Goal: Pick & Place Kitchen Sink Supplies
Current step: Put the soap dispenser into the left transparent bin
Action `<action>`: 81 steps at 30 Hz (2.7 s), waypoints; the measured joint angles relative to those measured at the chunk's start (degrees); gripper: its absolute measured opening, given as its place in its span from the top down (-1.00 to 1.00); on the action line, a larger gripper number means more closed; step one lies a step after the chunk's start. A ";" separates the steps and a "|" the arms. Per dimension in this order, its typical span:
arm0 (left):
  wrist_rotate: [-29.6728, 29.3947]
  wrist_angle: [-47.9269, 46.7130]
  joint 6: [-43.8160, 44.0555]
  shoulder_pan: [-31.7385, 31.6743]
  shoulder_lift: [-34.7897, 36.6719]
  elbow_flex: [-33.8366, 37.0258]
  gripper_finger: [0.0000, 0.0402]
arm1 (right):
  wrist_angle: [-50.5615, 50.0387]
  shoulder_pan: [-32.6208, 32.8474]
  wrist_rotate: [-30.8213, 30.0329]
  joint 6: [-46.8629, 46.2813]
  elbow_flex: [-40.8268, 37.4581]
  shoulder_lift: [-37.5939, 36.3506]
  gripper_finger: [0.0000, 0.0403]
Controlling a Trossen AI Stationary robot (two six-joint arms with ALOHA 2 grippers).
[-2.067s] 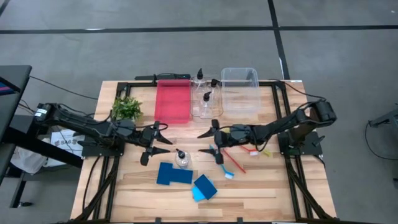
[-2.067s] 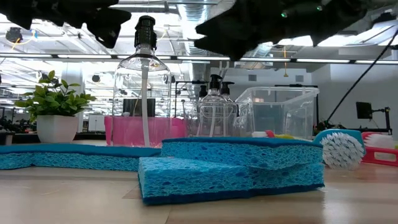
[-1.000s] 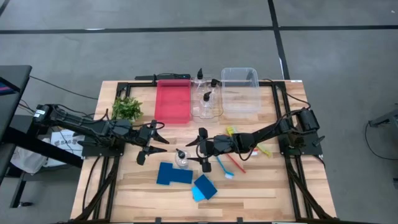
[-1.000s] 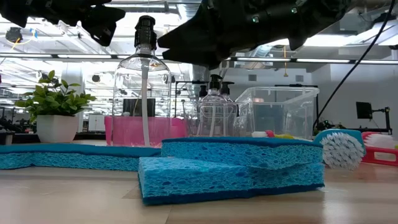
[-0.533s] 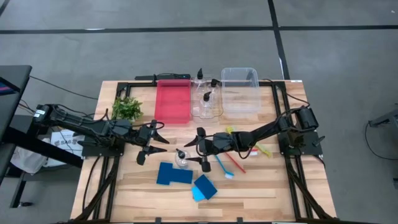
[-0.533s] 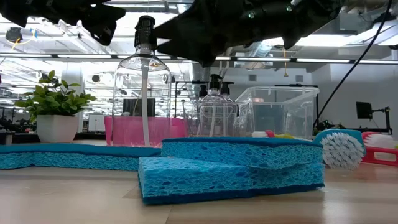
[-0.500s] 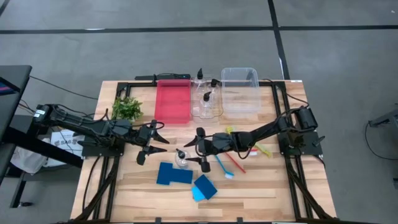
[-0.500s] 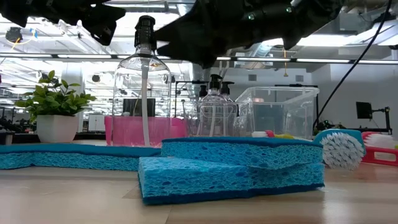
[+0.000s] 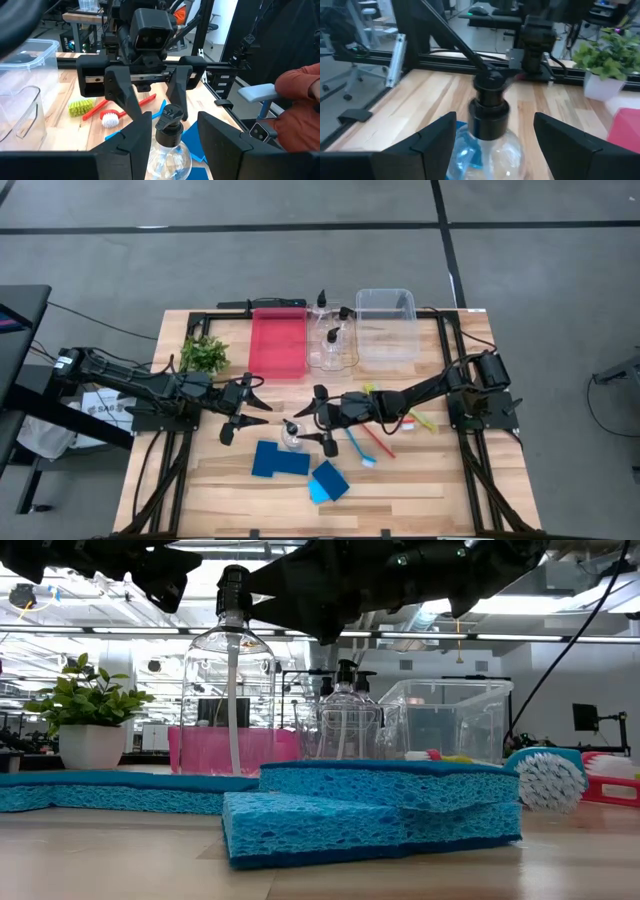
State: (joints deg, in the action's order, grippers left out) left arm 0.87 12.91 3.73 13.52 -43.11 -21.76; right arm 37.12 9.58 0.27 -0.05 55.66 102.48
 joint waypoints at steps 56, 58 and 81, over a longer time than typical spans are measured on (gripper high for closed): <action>-0.02 0.00 0.19 0.00 0.00 0.00 0.20 | -1.36 -1.33 1.40 -0.57 -0.02 0.00 -0.29; -0.02 0.00 0.19 0.00 0.00 0.00 0.20 | -1.86 -1.37 1.38 -1.57 -0.02 0.00 -0.29; -1.29 2.11 0.16 -0.02 -2.78 -0.04 0.20 | -3.69 -1.51 1.25 -3.00 -0.04 0.00 -0.29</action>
State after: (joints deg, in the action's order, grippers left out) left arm -0.43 15.02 3.89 13.50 -45.89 -21.80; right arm 33.43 8.08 1.52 -3.06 55.61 102.48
